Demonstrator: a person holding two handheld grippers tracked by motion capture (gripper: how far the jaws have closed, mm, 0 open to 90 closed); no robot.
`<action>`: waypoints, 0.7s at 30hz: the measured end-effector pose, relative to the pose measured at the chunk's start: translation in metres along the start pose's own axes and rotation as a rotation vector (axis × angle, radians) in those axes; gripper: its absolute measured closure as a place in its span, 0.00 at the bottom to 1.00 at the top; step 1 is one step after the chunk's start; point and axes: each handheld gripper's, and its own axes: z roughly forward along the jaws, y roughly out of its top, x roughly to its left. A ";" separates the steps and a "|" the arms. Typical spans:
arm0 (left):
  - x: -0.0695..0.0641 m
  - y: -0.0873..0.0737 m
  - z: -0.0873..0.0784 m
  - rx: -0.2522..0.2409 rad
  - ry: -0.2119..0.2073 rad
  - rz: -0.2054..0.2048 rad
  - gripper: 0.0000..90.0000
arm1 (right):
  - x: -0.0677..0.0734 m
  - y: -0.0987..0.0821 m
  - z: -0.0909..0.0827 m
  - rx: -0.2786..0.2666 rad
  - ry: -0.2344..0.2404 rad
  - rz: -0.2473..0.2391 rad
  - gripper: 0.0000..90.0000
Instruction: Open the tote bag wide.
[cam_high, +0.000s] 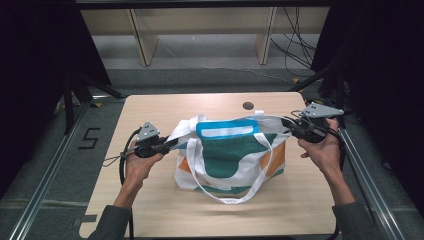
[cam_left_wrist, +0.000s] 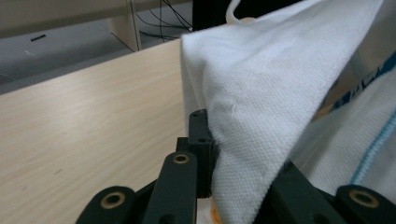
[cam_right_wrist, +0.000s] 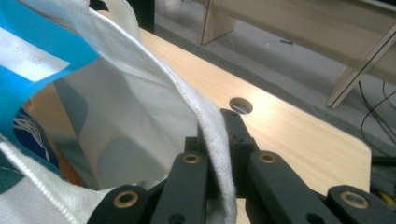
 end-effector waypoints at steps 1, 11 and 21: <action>0.000 -0.001 0.002 0.000 -0.009 -0.003 0.91 | -0.001 -0.001 0.001 -0.007 -0.004 0.001 0.98; -0.006 -0.011 0.017 0.078 -0.047 0.018 0.90 | -0.004 -0.015 0.017 0.075 -0.026 -0.008 0.97; -0.008 -0.011 0.020 0.081 -0.041 0.007 0.90 | -0.005 -0.016 0.019 0.022 -0.010 0.051 0.91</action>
